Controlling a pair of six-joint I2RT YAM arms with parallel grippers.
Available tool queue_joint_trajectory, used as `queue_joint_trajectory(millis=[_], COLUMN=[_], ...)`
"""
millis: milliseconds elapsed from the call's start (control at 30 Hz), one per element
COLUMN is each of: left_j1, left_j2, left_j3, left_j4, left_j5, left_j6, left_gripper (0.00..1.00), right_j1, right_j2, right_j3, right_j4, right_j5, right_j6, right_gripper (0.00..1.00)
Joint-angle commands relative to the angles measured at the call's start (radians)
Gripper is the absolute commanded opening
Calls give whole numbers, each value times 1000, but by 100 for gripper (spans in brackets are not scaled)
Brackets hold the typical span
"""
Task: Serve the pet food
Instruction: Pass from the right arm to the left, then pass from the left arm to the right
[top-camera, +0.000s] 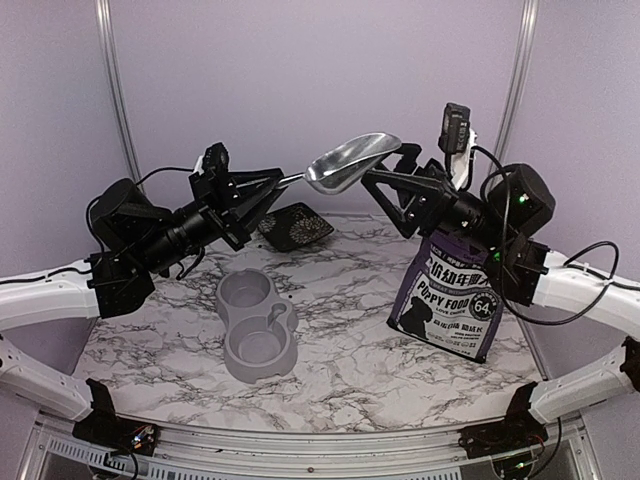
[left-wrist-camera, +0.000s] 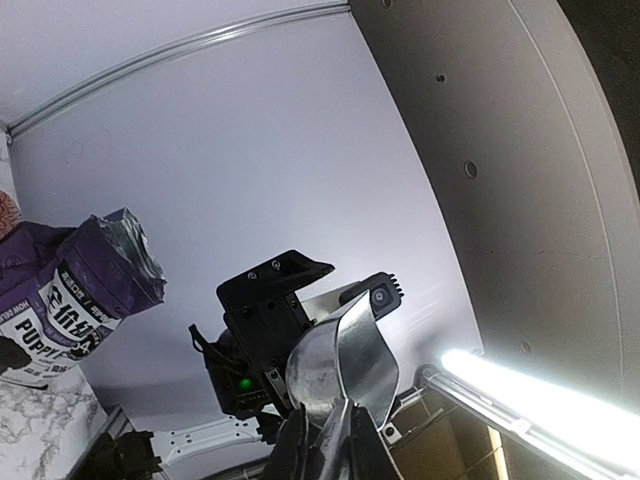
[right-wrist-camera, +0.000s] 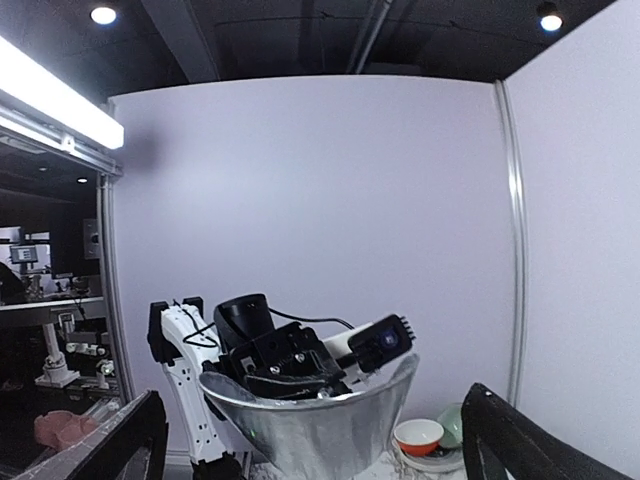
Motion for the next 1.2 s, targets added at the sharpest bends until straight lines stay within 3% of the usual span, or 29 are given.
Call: queue_joint_trajectory(millis=[0, 133, 267, 633, 833, 1167], left_j1=[26, 51, 65, 69, 69, 69], left_j2=[-67, -119, -164, -218, -209, -212], left_j3=[-12, -48, -63, -73, -65, -62], left_j4=[-55, -147, -242, -381, -385, -384], left_j5=[-37, -61, -79, -55, 2, 19], left_j6=[179, 288, 433, 915, 1034, 1008], left_gripper=[0, 0, 0, 0, 0, 0], right_j1=[4, 4, 4, 3, 1, 1], right_j2=[-69, -106, -149, -154, -158, -113], right_j3=[57, 129, 153, 248, 245, 186], right_j4=[-394, -670, -819, -1146, -1161, -1024], right_j5=[166, 321, 391, 299, 199, 147], right_j6=[-16, 33, 99, 272, 328, 362], right_gripper=[100, 100, 100, 100, 94, 73])
